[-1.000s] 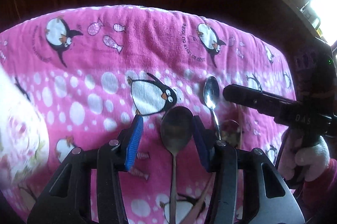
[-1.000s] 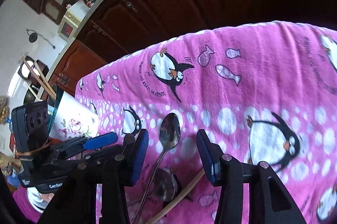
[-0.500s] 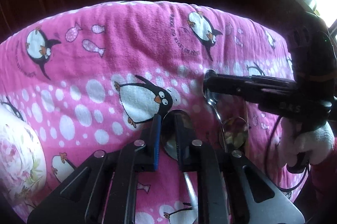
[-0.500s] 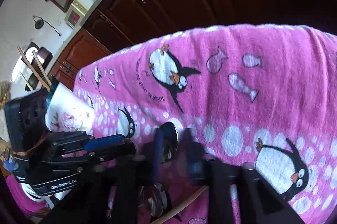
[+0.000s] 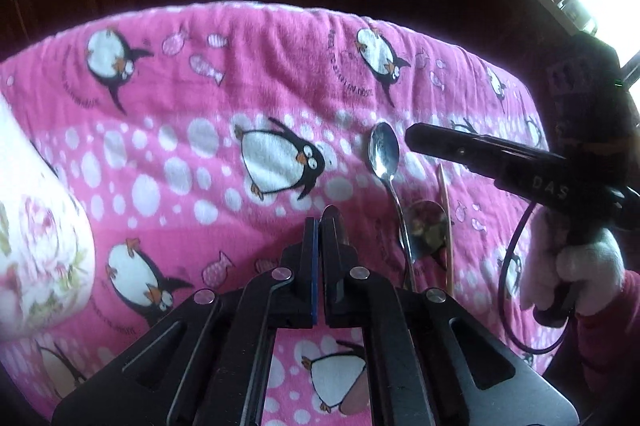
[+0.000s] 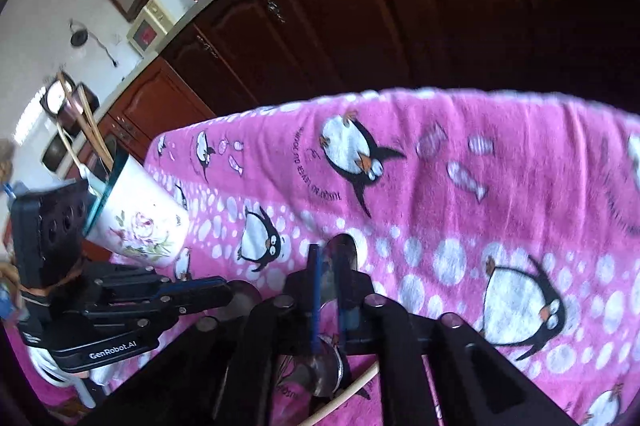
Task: Organize utensils
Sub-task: 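Grasp another silver spoon with the right tool while the left tool lifts its spoon, then carry both silver spoons in the left and right tools over the floral cup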
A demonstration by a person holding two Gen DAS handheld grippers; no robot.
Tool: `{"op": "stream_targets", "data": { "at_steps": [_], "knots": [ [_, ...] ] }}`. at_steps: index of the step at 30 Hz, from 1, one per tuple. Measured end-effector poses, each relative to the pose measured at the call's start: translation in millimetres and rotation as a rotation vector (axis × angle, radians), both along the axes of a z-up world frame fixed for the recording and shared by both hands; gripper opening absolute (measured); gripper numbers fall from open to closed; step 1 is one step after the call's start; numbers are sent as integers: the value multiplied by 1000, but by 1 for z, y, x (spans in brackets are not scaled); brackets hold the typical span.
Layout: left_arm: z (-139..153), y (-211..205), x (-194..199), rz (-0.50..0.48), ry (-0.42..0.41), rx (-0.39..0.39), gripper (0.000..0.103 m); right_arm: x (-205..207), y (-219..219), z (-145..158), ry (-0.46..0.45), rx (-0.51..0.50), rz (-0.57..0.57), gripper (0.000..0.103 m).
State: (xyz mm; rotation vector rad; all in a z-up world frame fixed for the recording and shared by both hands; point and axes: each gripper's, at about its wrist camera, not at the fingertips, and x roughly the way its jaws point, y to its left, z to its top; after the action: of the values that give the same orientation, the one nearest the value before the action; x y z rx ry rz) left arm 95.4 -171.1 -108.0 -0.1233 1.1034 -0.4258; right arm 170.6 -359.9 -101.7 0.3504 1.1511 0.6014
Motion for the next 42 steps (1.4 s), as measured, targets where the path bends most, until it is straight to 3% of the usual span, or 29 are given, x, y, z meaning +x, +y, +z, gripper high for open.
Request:
{"op": "stream_targets", "data": {
  "at_steps": [4,10,11,13,14,17,26,42],
  "knots": [
    [-7,4,3,3,43,-1,4,8,-5,-16,34,24,13,27],
    [-15,-2,6,-20,77,-66,37,18,5,-25,23,66,77,27],
    [-15,-6,6,-32,73,-59,38,19,6,-26,20,69,81,22],
    [-15,-13,6,-48,59,-19,32,20,7,-26,21,63,84,9],
    [-16,-15,7,-48,56,-3,9,19,8,-25,23,61,91,5],
    [-15,-10,7,-25,73,-50,4,8,11,-15,-12,28,87,2],
    [33,4,-35,-5,-63,-61,0,-24,1,35,-103,31,43,2],
    [172,120,-113,190,-373,-104,0,-61,27,160,-298,150,46,2]
  ]
}}
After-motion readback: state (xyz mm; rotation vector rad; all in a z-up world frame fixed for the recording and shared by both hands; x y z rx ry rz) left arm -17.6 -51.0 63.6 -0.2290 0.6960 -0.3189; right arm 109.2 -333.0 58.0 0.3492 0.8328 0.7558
